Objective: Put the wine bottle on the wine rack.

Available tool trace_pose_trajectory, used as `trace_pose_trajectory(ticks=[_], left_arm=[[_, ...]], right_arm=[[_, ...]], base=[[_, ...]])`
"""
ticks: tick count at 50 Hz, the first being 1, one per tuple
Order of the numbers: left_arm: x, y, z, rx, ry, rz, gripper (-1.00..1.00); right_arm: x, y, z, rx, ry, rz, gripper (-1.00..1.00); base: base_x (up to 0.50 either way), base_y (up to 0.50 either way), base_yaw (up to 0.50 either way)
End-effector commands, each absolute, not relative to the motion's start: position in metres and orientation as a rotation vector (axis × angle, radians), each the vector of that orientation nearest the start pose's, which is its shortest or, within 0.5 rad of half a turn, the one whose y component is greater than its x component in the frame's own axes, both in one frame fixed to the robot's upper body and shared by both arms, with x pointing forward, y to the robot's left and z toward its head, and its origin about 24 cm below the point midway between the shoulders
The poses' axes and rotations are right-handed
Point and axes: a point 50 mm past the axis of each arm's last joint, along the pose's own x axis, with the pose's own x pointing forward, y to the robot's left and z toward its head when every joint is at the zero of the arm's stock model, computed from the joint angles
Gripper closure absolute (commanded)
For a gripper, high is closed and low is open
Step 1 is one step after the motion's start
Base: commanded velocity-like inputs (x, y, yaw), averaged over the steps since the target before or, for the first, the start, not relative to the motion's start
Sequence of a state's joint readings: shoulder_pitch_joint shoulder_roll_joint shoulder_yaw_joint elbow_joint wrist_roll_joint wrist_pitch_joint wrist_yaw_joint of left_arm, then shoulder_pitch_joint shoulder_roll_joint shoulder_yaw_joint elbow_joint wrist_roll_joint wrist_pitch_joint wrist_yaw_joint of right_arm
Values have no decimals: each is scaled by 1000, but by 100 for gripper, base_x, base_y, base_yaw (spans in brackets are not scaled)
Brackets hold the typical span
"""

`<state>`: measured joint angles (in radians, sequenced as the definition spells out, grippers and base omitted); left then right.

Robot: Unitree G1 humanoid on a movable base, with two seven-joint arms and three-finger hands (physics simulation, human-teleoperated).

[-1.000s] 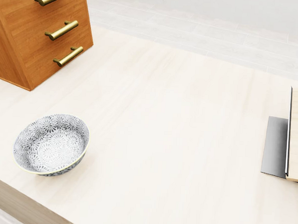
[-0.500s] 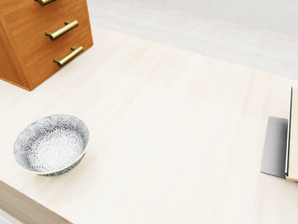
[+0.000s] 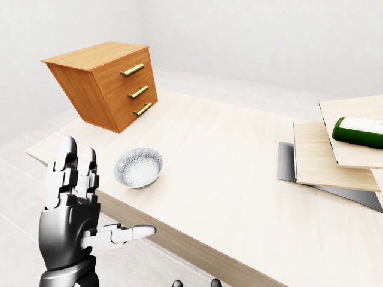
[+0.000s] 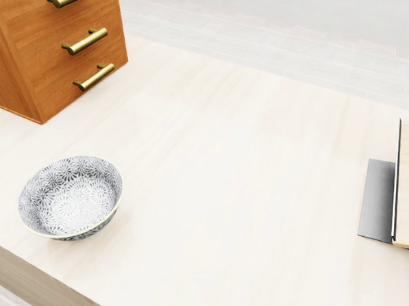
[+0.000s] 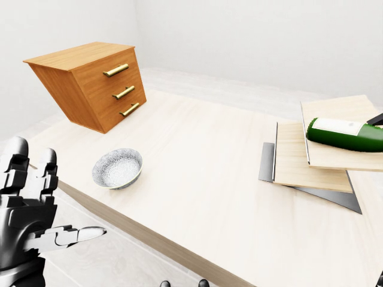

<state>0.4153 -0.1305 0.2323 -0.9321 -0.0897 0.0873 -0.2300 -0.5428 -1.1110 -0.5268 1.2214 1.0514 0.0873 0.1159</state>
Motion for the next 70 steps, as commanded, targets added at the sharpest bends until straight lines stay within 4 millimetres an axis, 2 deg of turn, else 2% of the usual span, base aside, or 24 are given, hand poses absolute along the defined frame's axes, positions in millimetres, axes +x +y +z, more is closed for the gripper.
trace_pose_trajectory(ticks=[1,22,36,40,45,47,48,49,52,62,70], left_arm=[[142,192,160,40,-435,118,-100],[144,193,157,34,-418,117,-100],[143,192,160,36,-436,117,-100],[142,191,163,40,-449,115,-100],[140,190,167,44,-471,114,-100],[140,190,169,45,-476,113,-100],[139,189,171,46,-487,112,-100],[139,189,171,46,-489,112,-100],[138,187,175,47,-509,107,-100],[135,187,181,51,-540,106,-100],[136,187,180,50,-536,104,-100]], right_arm=[[203,-503,169,590,-221,-884,-100],[182,-512,166,570,-224,-919,-100],[158,-521,179,518,-273,-936,-100],[149,-524,194,492,-325,-933,-100],[134,-526,228,454,-439,-935,-100],[131,-525,233,456,-470,-941,-100],[127,-524,247,444,-513,-938,-100],[125,-523,247,448,-526,-942,-100],[117,-517,276,436,-637,-929,-100],[95,-501,317,452,-869,-907,-100],[84,-488,340,473,-992,-878,-100]], base=[[0,0,0],[0,0,0],[0,0,0],[0,0,0],[0,0,0],[0,0,0],[0,0,0],[0,0,0],[0,0,0],[0,0,0],[0,0,0]])
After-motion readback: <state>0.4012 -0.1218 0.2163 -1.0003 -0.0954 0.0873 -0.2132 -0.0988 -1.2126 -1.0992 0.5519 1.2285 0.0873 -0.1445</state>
